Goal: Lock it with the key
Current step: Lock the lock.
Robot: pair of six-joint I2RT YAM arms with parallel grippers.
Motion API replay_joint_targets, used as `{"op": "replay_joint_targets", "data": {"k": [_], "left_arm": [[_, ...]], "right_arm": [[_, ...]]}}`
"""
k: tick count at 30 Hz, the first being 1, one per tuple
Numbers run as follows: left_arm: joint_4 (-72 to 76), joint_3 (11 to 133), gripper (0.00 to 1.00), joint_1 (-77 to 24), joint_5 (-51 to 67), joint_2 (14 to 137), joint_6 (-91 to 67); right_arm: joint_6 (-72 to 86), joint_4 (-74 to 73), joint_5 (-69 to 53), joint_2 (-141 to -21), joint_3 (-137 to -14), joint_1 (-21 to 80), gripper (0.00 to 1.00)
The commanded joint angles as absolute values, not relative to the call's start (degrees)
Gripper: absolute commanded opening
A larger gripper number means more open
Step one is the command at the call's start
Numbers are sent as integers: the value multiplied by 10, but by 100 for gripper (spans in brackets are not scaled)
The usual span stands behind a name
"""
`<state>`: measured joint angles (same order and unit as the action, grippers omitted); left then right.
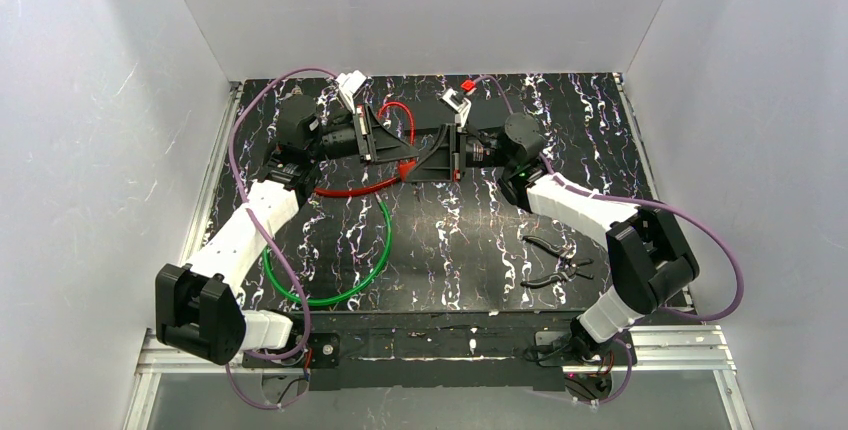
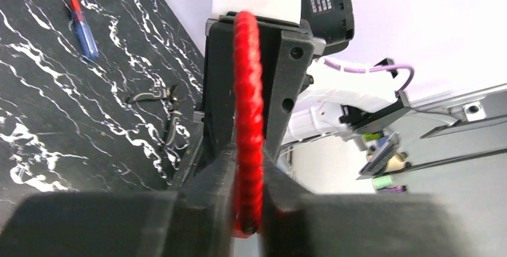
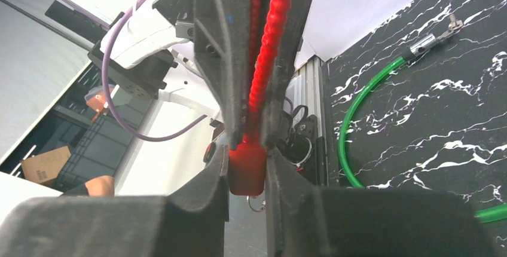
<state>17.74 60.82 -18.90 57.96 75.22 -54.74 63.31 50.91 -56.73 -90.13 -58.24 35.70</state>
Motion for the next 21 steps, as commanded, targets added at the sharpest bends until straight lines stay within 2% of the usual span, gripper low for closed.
{"op": "replay_joint_targets", "data": {"k": [1,3,4,6,16,19,21], "left_arm": [[198,619,39,-190,579,742,-552],[198,621,60,-183,576,742,-554],[198,623,65,-177,574,741,-556],[198,624,69,-160,568,739,-560],[198,657,69,-130,549,744,-549],[198,671,67,-131,548,753,-553],[199,673,60,-134,549,757,-557]], "right_arm": [[637,561,-551,-899,-581,358,6],[636,561,-549,-897,-581,353,1],[636,561,-549,-895,-581,349,1],[637,561,-547,-892,-580,341,1],[612,550,-573,-864,-563,340,1],[598,536,-575,-857,-559,346,1],[594,533,-577,-855,-558,349,1]]}}
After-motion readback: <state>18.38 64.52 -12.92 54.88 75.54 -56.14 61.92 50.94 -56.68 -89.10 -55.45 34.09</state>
